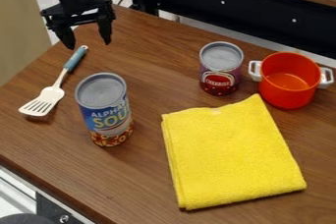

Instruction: Moving the can to top left side side of the table

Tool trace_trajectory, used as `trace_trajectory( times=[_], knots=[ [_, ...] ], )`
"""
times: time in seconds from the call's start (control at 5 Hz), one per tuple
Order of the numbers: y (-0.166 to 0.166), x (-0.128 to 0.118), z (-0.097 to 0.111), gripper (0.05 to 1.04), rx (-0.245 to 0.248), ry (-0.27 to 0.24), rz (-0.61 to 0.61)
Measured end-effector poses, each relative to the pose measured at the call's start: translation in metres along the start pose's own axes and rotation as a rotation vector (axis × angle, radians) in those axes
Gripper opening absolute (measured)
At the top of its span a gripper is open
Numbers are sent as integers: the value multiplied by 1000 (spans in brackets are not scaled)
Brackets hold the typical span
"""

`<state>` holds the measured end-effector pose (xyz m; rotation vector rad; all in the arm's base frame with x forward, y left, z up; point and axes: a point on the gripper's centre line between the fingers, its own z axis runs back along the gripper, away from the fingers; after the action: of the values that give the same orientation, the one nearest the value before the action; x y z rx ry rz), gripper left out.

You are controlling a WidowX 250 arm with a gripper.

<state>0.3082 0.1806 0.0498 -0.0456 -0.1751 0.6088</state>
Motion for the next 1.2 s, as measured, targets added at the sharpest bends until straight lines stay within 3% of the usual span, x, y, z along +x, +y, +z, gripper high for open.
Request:
trace_trajectory(
  times=[0.2,0.4,0.6,0.8,1.2],
  knots=[
    [1,-7,-13,998,1,38,5],
    [1,-13,-21,998,-7,24,13],
    [9,-34,-22,998,11,114,-53],
    [26,-38,1,998,47,94,-100],
    [37,-46,27,998,60,5,-44]
  ],
)
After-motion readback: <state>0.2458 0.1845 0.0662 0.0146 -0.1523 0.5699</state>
